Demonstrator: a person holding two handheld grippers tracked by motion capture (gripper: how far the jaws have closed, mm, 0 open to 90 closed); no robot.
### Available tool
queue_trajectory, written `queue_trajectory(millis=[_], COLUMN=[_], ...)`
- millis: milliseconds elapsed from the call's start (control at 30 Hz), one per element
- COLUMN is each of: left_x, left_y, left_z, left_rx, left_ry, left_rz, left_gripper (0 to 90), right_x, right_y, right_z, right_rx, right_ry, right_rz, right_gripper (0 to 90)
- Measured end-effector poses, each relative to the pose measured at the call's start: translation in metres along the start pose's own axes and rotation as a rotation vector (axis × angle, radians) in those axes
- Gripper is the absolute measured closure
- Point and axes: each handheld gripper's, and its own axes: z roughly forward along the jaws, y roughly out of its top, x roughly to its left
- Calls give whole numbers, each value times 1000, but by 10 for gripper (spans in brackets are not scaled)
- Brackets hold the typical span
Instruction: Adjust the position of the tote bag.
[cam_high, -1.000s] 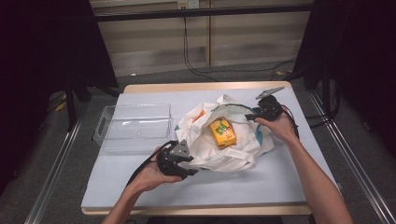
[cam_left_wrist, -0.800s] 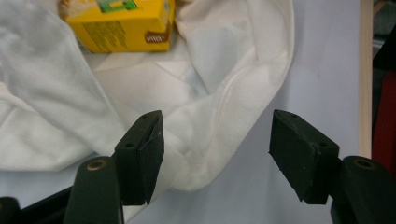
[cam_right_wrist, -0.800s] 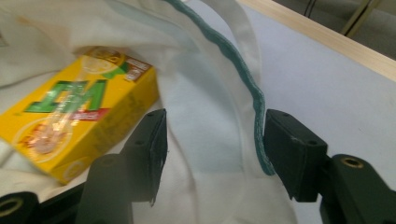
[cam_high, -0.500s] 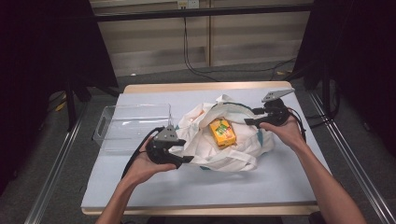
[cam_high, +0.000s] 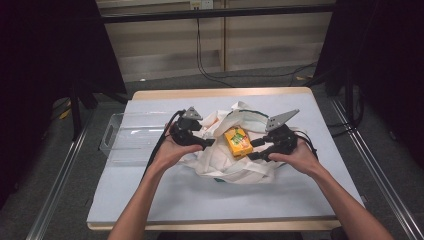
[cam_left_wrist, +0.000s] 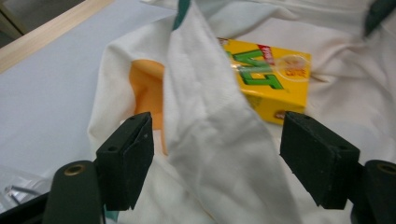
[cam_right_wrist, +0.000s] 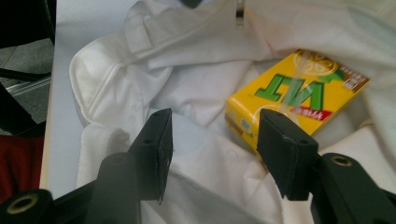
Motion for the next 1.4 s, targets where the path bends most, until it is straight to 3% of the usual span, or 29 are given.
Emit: queue_trajectory(millis=[33, 67, 100, 200, 267, 300, 333, 467, 700, 900, 1067, 1100, 1233, 1400], left_x=[3, 4, 5, 8, 11, 12, 13, 17, 18, 16, 10, 8, 3, -8], left_y=[0, 0, 0, -1, -1, -1, -2, -5, -8, -10, -9, -9, -10, -11], left_z=[5, 9, 12, 21, 22, 21, 21, 21, 22, 17, 6, 5, -6, -22], left_rx=[-1, -6, 2, 32, 39, 51, 35, 32, 27, -14, -42, -66, -89, -132], left_ry=[3, 1, 9, 51, 66, 95, 104, 112, 103, 79, 77, 79, 85, 107], left_rz=[-15, -16, -4, -10, -21, -20, -43, -77, -94, -104, -100, -110, -126, -138], left_gripper=[269, 389, 389, 569, 606, 623, 634, 646, 640, 581, 420, 409, 315, 270], right_x=[1, 3, 3, 7, 11, 13, 15, 21, 24, 24, 25, 24, 26, 29], right_y=[-4, -11, -11, -22, -28, -30, -33, -44, -55, -57, -55, -56, -56, -59], right_z=[1, 4, 4, 9, 9, 9, 8, 8, 11, 18, 10, 9, 3, -12], right_rx=[3, 18, 18, 35, 43, 41, 45, 57, 61, 57, -5, -20, -56, -127], right_ry=[8, 18, 18, 40, 42, 41, 38, 34, 19, 13, -22, -20, -52, -112], right_rz=[2, 8, 8, 15, 7, 7, 8, 7, 15, 12, 32, 39, 44, 65], right_gripper=[466, 490, 490, 524, 553, 563, 565, 577, 593, 575, 533, 528, 488, 440])
